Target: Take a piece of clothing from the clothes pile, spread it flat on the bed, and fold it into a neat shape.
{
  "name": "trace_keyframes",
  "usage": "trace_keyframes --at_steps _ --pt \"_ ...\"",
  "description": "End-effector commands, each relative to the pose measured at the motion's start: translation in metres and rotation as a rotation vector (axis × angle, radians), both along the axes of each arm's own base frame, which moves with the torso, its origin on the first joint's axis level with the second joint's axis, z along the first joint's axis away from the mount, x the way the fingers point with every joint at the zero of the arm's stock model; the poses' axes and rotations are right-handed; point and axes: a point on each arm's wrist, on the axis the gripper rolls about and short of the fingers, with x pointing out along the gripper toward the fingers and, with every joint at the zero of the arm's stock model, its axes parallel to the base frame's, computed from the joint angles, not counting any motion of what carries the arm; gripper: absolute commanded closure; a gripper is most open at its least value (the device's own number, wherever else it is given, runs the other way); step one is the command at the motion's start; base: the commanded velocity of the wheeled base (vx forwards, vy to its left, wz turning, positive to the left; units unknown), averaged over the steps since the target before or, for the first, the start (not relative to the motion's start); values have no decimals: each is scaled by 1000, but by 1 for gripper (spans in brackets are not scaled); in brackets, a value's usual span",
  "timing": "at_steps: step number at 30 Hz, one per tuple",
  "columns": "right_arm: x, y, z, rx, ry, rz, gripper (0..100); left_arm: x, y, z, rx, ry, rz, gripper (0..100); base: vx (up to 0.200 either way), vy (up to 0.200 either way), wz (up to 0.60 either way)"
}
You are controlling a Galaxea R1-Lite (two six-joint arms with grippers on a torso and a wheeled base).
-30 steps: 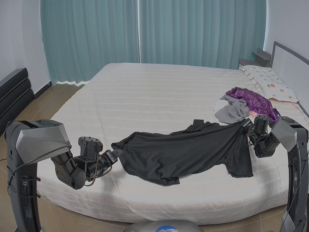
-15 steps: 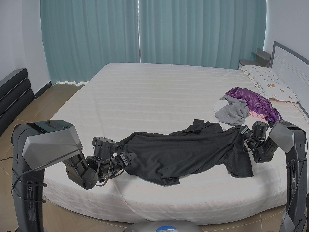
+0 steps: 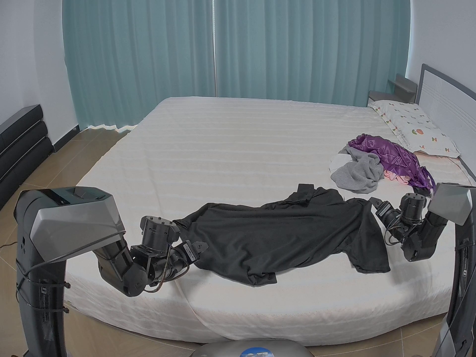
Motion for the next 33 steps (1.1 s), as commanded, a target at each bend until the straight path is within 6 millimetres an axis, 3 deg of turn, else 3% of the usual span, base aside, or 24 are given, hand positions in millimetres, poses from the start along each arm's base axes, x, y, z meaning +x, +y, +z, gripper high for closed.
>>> trace_keyframes --at_steps 1,6,11,16,24,30,33 --pt "-47 1 40 13 3 4 0 -22 10 14 -19 24 27 0 0 0 0" --pt "-84 16 36 62 10 51 0 -44 20 15 -7 69 47 0 0 0 0" --pt "-109 32 15 147 102 106 0 -52 23 11 3 95 48 0 0 0 0" --pt "-113 36 14 247 120 138 0 -54 26 8 -34 126 82 0 0 0 0" --pt "-119 34 8 263 158 136 0 -54 25 8 -45 128 90 0 0 0 0" --pt "-120 36 8 266 160 139 0 -54 25 9 -48 127 91 0 -200 0 0" --pt "-120 35 9 266 160 136 0 -53 24 8 -53 126 93 0 0 0 0"
